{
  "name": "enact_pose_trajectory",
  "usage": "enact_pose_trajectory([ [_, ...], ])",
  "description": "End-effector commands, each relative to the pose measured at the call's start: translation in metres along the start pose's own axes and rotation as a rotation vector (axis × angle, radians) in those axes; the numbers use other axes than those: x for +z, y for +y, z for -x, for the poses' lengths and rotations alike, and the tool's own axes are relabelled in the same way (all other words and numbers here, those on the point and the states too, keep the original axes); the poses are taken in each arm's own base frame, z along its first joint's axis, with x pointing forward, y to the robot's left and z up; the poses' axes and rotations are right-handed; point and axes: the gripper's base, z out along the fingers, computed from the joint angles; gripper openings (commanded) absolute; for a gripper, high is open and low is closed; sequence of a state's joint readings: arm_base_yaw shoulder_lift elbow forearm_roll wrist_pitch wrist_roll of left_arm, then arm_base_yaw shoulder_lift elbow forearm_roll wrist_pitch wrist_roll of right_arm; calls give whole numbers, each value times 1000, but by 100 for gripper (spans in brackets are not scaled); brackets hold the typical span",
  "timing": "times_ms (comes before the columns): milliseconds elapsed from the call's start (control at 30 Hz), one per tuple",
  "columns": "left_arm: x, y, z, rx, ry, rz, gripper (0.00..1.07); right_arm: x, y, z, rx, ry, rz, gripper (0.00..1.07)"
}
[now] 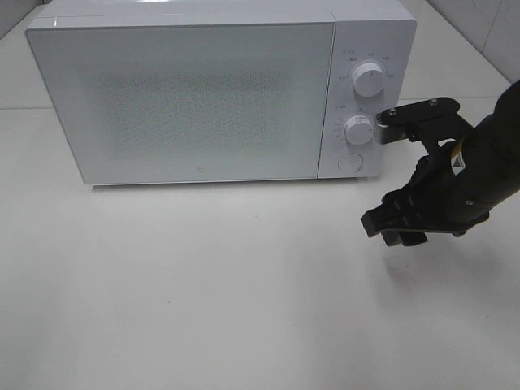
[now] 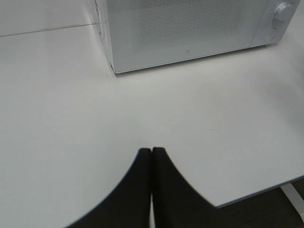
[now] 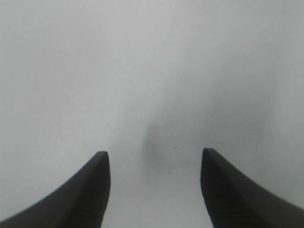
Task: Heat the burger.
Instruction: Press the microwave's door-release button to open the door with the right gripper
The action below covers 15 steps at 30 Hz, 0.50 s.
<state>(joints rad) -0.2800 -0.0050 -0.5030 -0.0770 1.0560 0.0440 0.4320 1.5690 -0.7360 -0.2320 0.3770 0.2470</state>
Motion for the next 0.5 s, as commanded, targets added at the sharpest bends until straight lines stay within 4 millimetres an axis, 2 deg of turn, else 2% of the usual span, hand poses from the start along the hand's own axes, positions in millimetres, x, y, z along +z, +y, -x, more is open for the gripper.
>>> enact_pose_trajectory([
  [33, -2, -1, -1, 1, -34, -6, 0, -9, 10, -2, -44, 127, 117, 54],
  [167, -2, -1, -1, 1, -34, -6, 0, -15, 15, 2, -37, 167, 186, 54],
  [333, -2, -1, -1, 1, -34, -6, 0, -23, 10, 19, -38, 131, 176, 54],
  [433, -2, -1, -1, 1, -34, -6, 0, -28, -6, 29, 25, 123, 160, 54],
  [467, -2, -1, -1, 1, -34, -6, 0, -31, -20, 33, 76, 134, 152, 54],
  [500, -2, -1, -1, 1, -34, -6, 0, -31, -20, 33, 76, 134, 152, 54],
])
